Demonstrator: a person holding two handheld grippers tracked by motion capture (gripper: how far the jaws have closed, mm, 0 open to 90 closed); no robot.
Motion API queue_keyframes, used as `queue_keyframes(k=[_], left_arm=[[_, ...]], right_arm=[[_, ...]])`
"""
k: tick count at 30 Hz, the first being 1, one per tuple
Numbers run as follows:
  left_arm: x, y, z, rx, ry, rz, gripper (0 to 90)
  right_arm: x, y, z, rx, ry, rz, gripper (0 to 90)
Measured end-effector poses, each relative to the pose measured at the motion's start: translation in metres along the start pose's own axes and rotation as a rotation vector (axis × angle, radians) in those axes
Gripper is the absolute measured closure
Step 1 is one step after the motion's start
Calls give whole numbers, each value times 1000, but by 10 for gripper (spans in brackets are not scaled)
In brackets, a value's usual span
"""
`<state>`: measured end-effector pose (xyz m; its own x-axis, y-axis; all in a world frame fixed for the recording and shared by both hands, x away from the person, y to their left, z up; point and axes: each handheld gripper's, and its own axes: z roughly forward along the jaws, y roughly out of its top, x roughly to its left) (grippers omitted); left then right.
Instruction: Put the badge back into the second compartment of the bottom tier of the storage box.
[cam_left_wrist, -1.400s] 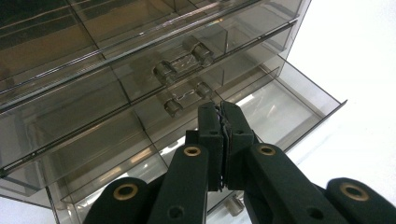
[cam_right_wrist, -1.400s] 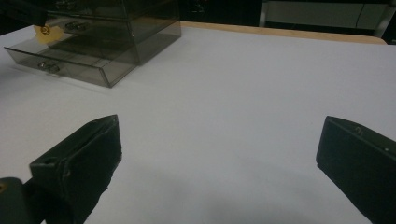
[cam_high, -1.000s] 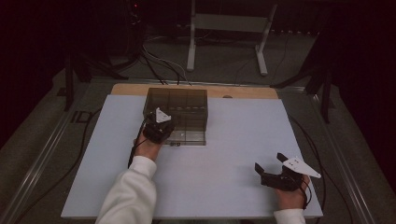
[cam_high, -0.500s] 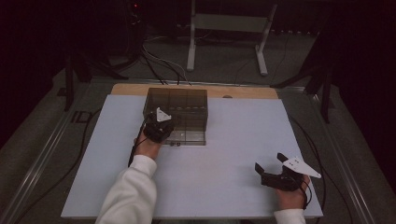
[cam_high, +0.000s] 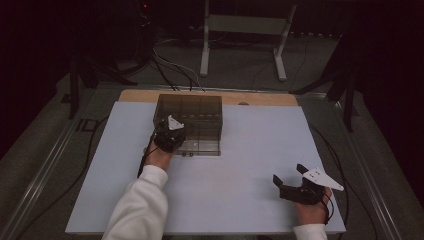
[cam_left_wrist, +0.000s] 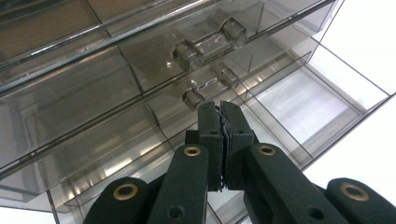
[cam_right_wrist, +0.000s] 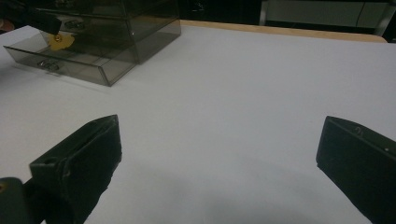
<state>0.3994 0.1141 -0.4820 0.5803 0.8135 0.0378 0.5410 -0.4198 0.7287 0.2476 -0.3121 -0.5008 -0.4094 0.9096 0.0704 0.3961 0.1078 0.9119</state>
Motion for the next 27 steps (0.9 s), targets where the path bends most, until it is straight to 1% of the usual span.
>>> queue_keyframes(k=[7,11,15,21,26,27], left_arm=[[0,-1,2,17,10,14,895],[-1,-1,5,22,14,13,895],[-2,-2,8,37,24,21,894],[-4,-3,11,61,33,33,893],[-7,-4,14,74,36,49,891],[-8,-4,15,73,33,47,890]], right_arm=[[0,0,0,0,-1,0,4],[0,0,0,0,-2,0,4],[0,0,0,0,-1,-1,4],[0,0,0,1,-1,-1,4],[0,0,0,1,-1,-2,4],[0,0,0,0,-2,-2,4]])
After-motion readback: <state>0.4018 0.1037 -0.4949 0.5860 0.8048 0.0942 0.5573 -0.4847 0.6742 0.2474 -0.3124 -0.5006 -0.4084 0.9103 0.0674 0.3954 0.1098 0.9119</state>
